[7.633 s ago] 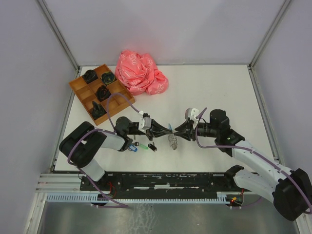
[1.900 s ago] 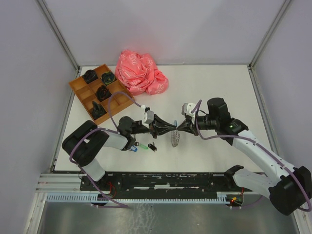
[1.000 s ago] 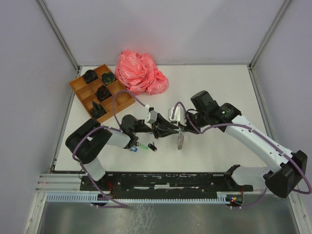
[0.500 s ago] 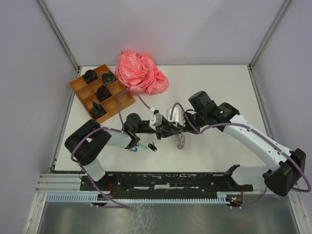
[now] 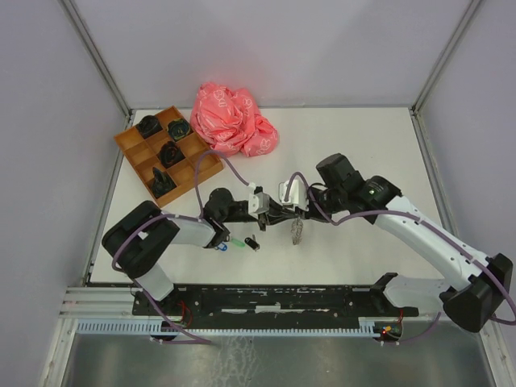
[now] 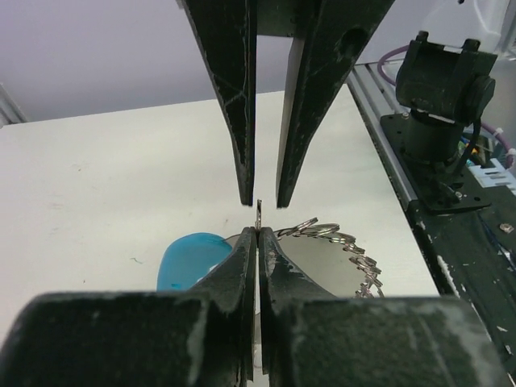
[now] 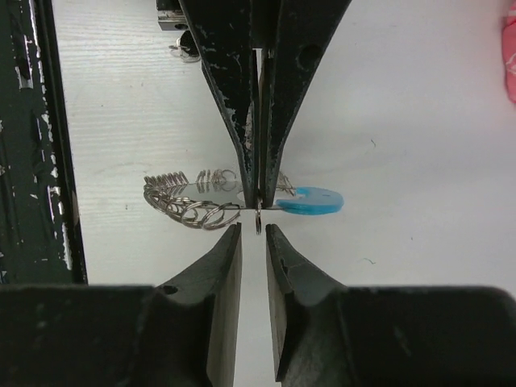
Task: Put the keys on the keyring
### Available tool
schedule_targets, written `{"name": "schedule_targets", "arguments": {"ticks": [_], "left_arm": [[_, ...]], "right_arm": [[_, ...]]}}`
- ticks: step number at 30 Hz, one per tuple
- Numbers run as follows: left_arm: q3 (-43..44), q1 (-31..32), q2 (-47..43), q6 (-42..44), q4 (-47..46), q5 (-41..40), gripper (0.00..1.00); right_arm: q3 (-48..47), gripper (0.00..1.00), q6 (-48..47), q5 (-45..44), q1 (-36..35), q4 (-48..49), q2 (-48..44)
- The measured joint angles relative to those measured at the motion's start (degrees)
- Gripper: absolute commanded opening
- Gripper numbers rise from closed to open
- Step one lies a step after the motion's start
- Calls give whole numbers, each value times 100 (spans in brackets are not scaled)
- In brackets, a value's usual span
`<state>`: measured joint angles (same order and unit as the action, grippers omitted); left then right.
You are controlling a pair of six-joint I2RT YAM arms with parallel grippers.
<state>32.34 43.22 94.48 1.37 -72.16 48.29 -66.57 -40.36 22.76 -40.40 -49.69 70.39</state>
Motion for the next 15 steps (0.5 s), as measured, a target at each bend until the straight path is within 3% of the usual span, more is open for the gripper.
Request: {"name": "schedule_targets", "arguments": {"ticks": [15], "left_arm": [[-363, 55, -481, 1591, 96, -350, 3]], "right_arm": [[1709, 30, -365, -55, 149, 1519, -1373]]}}
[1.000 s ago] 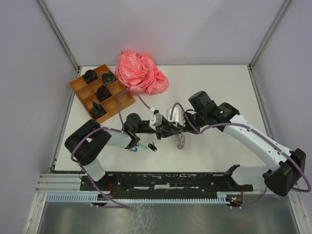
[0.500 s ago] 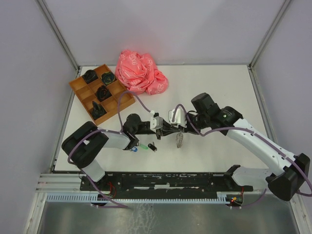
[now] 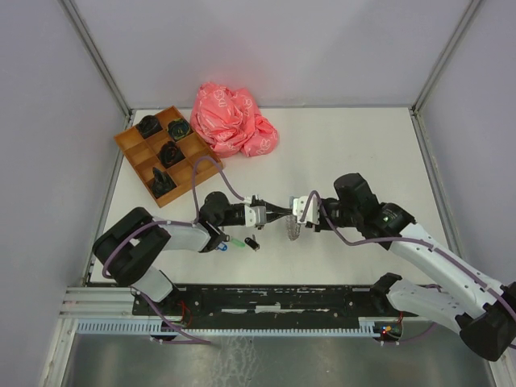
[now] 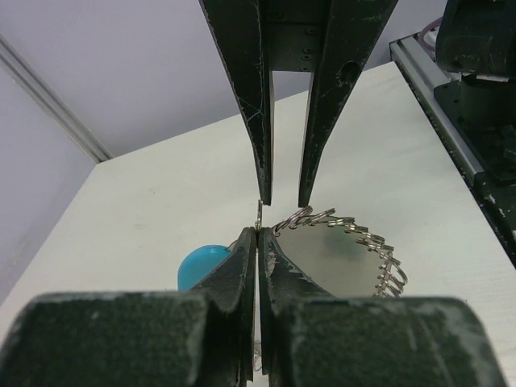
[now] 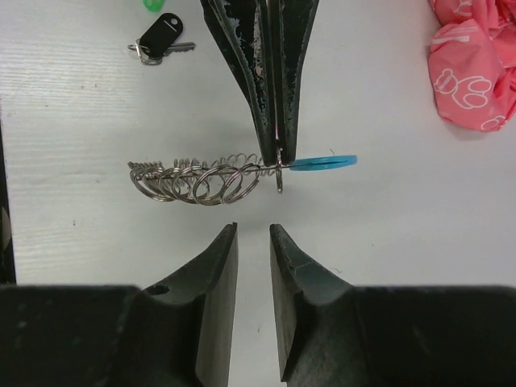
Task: Put the keys on the keyring
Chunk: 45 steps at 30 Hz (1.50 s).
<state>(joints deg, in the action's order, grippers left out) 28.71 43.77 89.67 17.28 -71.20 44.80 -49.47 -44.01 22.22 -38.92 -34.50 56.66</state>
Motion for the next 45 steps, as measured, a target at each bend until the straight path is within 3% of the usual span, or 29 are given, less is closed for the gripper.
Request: {"name": "schedule_targets", "arguments": {"ticks": [13, 45], "left_arm": [[-61, 50, -48, 258, 63, -22, 3], [-192, 74, -33, 20, -201, -271, 3]], "right_arm": [[533, 28, -179, 24, -2, 1141, -369], [535, 31, -264, 323, 20, 1189, -234]]}}
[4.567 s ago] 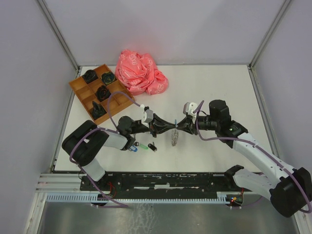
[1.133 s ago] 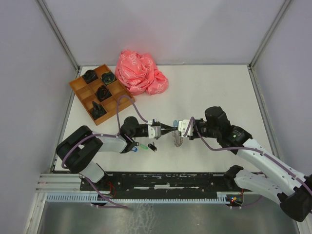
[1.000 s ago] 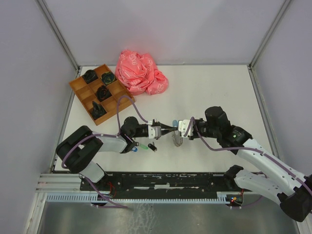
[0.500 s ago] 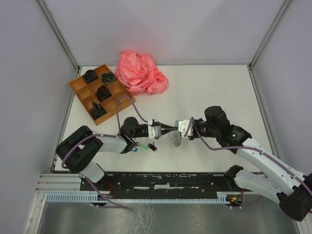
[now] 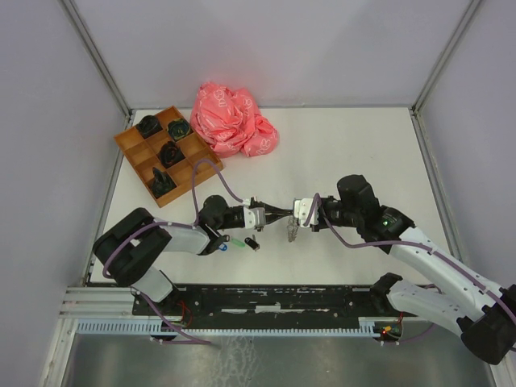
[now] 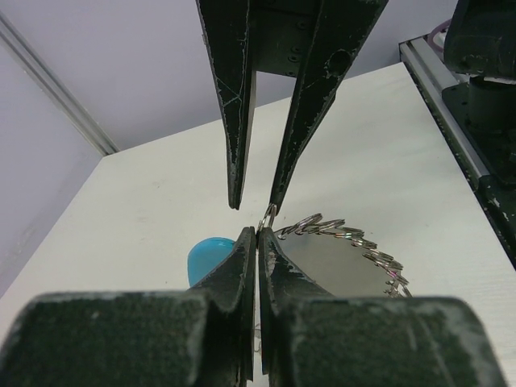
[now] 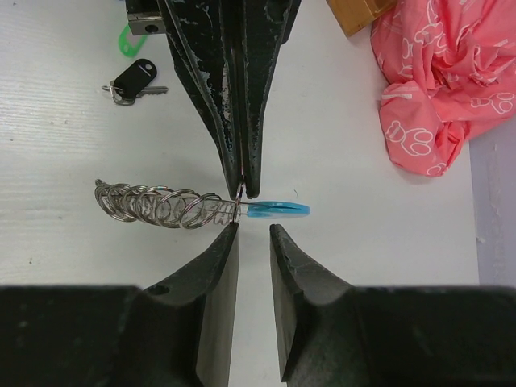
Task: Put the keys on the keyring
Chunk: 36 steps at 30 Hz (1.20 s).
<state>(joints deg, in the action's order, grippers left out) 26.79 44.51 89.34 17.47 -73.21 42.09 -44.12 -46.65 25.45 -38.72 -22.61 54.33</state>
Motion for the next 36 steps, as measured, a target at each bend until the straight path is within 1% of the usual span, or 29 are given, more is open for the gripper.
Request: {"name": "schedule_targets", "arguments": {"ticks": [26, 36], "left_arm": [[-120, 9, 20, -103, -348, -162, 3], [-125, 35, 20, -116, -365, -157, 3]], "right_arm": [[66, 32, 26, -142, 0, 13, 17], [151, 30, 184, -20, 0, 254, 15]]}}
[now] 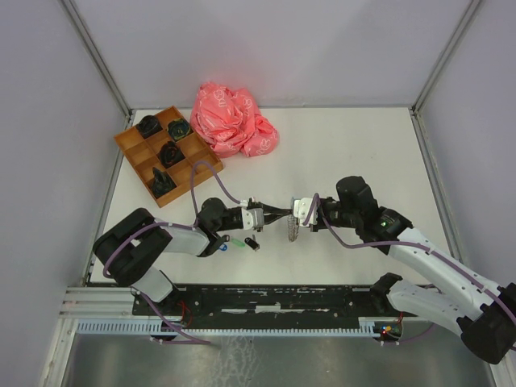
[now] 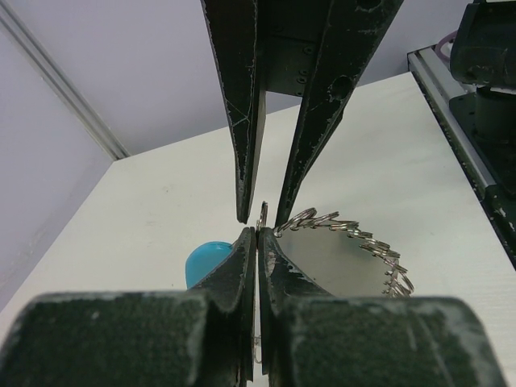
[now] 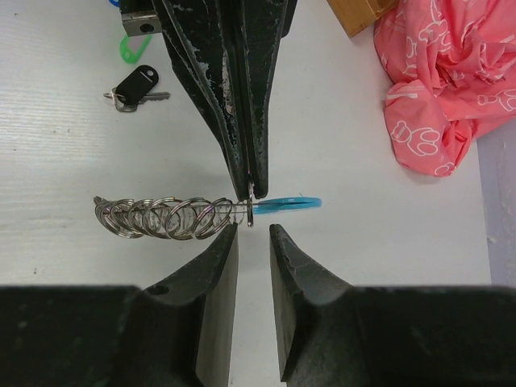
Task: Put the keys on the keyring
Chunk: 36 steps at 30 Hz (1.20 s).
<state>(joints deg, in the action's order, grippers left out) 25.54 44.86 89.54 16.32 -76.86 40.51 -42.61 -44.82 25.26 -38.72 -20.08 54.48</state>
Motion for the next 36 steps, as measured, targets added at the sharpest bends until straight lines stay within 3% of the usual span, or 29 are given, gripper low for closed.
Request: {"name": "schedule_targets", "arguments": {"ticks": [17, 24, 27, 36], "left_arm": [[0, 66, 0, -33, 0, -2, 3], [0, 66, 0, -35, -7, -11, 3], [0, 66, 0, -35, -7, -20, 11], [-116, 103, -323, -44, 179, -210, 37]], "right_arm": [[11, 23, 63, 144, 0, 90, 0], [11, 9, 66, 164, 0, 81, 0], [11, 1, 79, 166, 0, 68, 0], [9, 1, -87, 79, -2, -227, 4]]}}
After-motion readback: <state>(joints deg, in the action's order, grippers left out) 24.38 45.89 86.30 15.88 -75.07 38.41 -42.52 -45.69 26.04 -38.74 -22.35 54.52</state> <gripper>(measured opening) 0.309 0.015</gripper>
